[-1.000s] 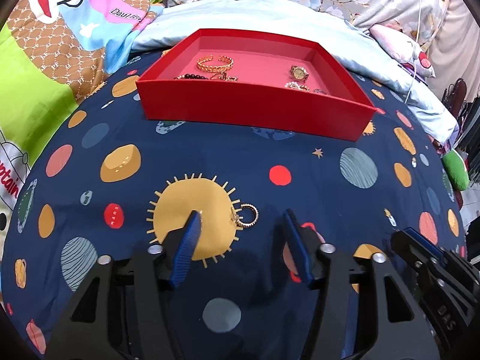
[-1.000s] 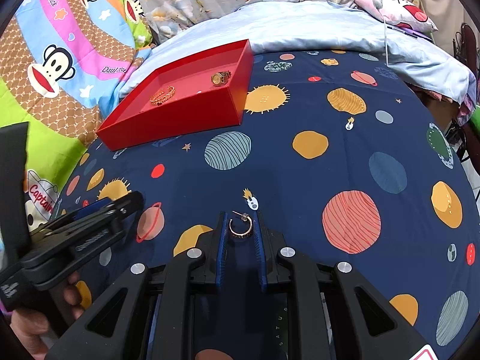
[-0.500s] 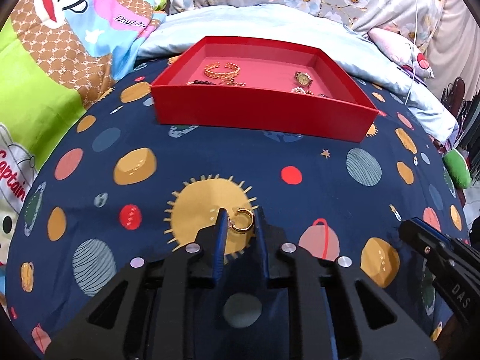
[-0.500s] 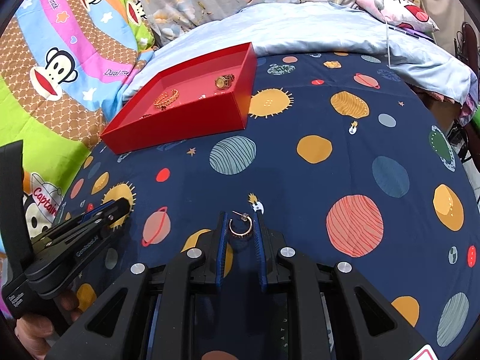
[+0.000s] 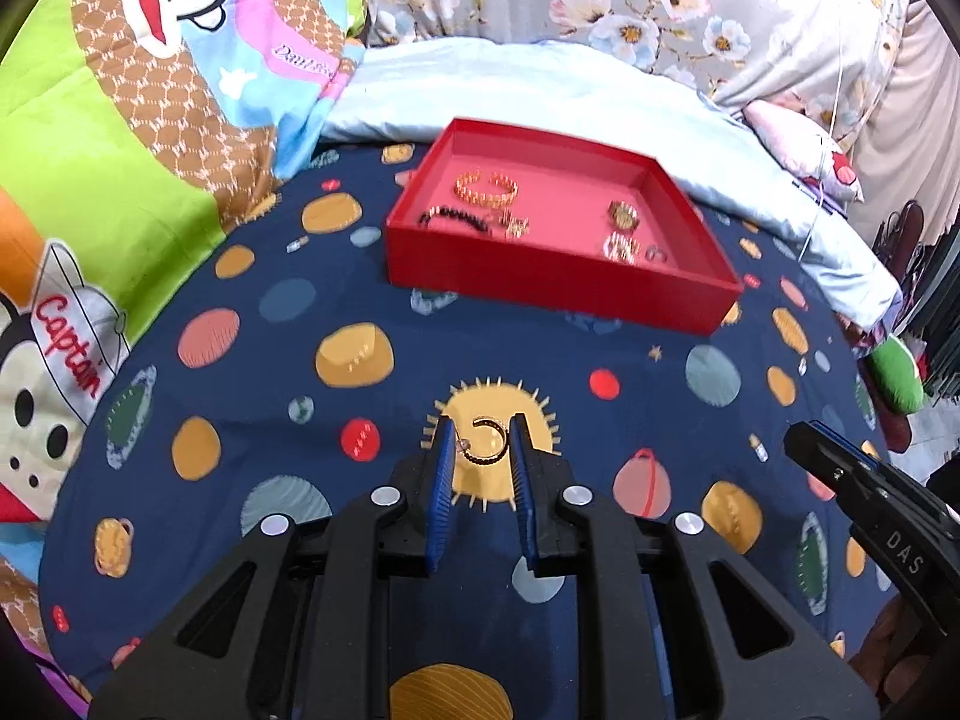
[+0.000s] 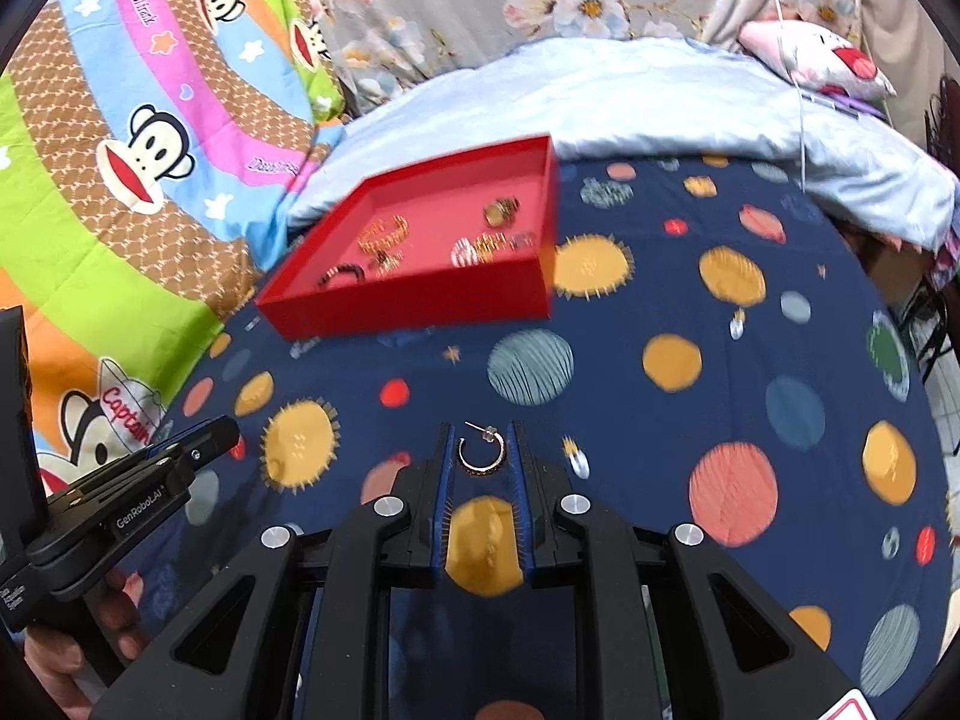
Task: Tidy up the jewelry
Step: 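Carry the hoop earring and ring over the tray and lower them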
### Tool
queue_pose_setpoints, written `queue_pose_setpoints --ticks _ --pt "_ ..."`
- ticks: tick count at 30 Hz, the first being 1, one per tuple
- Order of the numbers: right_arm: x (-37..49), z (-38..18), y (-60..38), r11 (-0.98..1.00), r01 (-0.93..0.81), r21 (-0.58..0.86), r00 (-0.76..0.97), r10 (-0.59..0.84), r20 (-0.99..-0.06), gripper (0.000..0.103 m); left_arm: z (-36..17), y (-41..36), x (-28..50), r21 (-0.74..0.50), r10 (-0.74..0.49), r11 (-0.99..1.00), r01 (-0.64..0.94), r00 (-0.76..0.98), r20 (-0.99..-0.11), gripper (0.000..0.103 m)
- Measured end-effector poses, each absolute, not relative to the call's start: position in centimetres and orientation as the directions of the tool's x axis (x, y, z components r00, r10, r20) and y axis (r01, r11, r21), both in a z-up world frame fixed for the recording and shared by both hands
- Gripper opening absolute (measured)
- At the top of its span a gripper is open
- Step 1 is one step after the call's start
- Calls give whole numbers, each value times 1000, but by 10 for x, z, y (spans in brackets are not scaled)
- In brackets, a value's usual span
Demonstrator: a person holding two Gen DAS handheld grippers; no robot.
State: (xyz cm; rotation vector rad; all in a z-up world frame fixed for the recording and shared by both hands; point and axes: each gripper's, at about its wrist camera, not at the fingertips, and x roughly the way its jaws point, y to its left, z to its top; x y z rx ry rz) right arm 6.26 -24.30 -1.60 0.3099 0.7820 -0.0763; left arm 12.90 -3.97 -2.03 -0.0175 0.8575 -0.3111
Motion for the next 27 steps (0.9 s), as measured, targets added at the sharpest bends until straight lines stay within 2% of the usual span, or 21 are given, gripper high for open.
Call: queue_pose_setpoints --ticks 12,27 --pt "119 23 -252 962 140 232 769 42 -638 16 24 -58 170 -139 -319 941 310 663 -678 18" --pt "223 29 -269 975 123 184 776 21 -631 16 46 -93 259 -120 -323 939 322 708 -628 18"
